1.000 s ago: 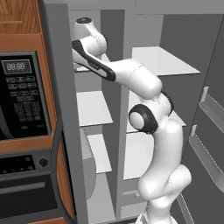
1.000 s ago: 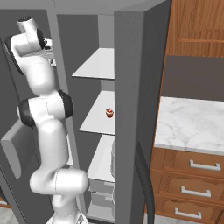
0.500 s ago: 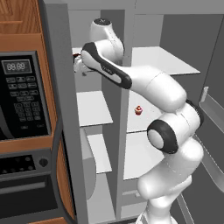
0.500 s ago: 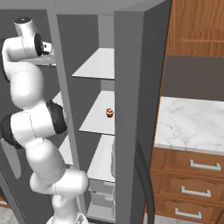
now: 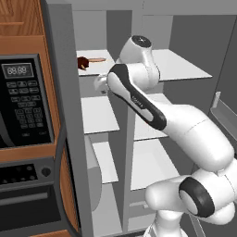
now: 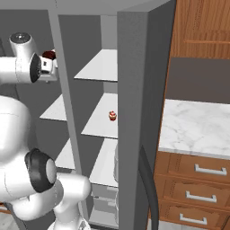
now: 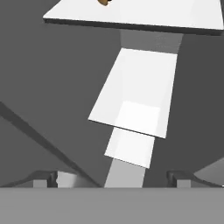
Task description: There's a steak in the fridge that needs to be moved to the freezer for freezing. Pick up the steak from the fridge, place it on any shelf in the freezer, and close the fridge and freezer doors when done.
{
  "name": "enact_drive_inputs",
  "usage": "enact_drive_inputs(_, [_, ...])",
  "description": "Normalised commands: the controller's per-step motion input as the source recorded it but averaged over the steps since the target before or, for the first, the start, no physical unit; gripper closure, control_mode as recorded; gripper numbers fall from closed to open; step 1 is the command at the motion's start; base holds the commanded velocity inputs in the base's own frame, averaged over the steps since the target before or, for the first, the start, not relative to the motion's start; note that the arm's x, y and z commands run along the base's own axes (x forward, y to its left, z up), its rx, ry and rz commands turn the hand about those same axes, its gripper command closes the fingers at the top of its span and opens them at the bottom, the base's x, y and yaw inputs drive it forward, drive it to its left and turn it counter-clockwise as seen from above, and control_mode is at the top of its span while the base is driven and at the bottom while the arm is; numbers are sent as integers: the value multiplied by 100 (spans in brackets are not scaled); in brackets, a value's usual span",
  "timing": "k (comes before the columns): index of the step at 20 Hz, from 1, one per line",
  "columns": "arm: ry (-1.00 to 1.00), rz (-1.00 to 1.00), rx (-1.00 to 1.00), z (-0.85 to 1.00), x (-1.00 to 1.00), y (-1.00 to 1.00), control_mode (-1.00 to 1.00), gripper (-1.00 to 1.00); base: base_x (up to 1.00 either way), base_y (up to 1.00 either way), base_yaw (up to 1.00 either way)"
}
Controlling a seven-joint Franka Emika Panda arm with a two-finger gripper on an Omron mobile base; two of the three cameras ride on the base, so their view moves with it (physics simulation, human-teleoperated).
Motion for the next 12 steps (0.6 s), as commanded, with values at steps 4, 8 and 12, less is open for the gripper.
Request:
enact_drive_inputs(4, [16,-1,-2,10,-92,-55,-100,-100,0,0,0])
enact_drive_inputs(8, [6,-5,-3,0,-67,-76,-100,-100,0,0,0])
enact_drive_inputs(12, [0,-11,-3,-2,-43,-82,-100,-100,0,0,0])
